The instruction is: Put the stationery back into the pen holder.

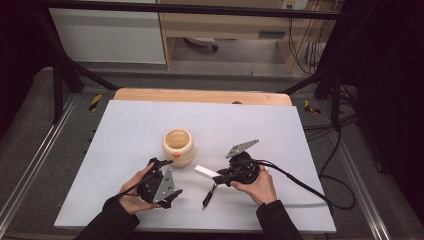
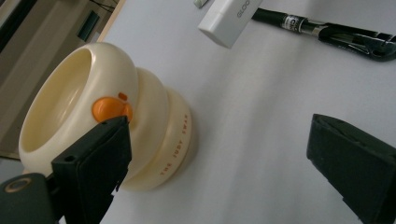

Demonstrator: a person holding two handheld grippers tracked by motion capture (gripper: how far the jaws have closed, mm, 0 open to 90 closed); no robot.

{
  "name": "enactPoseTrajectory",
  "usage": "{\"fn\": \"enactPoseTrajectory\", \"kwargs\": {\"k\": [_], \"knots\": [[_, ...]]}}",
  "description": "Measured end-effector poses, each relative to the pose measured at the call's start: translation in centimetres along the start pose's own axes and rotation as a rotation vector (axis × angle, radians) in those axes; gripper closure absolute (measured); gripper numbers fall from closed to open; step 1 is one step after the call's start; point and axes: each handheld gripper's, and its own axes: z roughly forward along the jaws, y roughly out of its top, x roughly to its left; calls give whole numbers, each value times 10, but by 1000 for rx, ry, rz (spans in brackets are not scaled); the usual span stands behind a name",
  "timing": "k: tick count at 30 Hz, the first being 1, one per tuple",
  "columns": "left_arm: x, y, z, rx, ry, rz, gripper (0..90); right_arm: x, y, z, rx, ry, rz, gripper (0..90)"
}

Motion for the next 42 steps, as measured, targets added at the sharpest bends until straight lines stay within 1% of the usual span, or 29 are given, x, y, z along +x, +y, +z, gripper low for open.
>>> {"fn": "enactPoseTrajectory", "kwargs": {"k": [7, 13, 15, 16, 17, 21, 25, 27, 28, 29, 30, 32, 33, 35, 38, 40, 41, 42], "knots": [[-4, 13, 4, -25, 12, 76, 67, 3, 1, 1, 11, 0, 0, 671], [-8, 24, 9, -34, 13, 142, 101, 5, 3, 2, 14, 5, -1, 671], [-9, 27, 9, -24, 18, 183, 115, 5, 4, 2, 17, 7, 2, 671], [-9, 29, 10, -33, 20, 191, 127, 5, 4, 2, 17, 8, 3, 671], [-9, 30, 10, -28, 22, 206, 143, 5, 4, 2, 18, 9, 6, 671], [-11, 37, 13, -37, 40, 257, 191, 7, 6, 2, 19, 8, 7, 671], [-15, 40, 17, -37, 44, 311, 248, 8, 9, 3, 20, 10, 6, 671], [-17, 41, 19, -48, 43, 334, 290, 9, 11, 4, 23, 13, 7, 671], [-18, 42, 20, -54, 46, 352, 318, 9, 11, 5, 23, 13, 7, 671], [-19, 42, 21, -64, 41, 355, 344, 9, 12, 6, 26, 15, 6, 671], [-19, 43, 21, -63, 36, 372, 363, 10, 13, 6, 25, 15, 12, 671], [-20, 44, 23, -59, 48, 392, 379, 10, 13, 8, 23, 20, 17, 671], [-22, 44, 25, -61, 51, 392, 384, 10, 14, 9, 22, 22, 21, 671], [-23, 45, 27, -50, 71, 413, 391, 10, 13, 10, 22, 20, 22, 671], [-24, 47, 28, -44, 100, 440, 426, 10, 13, 11, 19, 22, 27, 671], [-25, 47, 30, -52, 108, 445, 451, 10, 14, 10, 11, 28, 35, 671], [-26, 48, 30, -50, 117, 460, 459, 10, 14, 10, 9, 28, 36, 671], [-27, 48, 31, -52, 123, 465, 471, 10, 14, 10, 5, 29, 39, 671]]}}
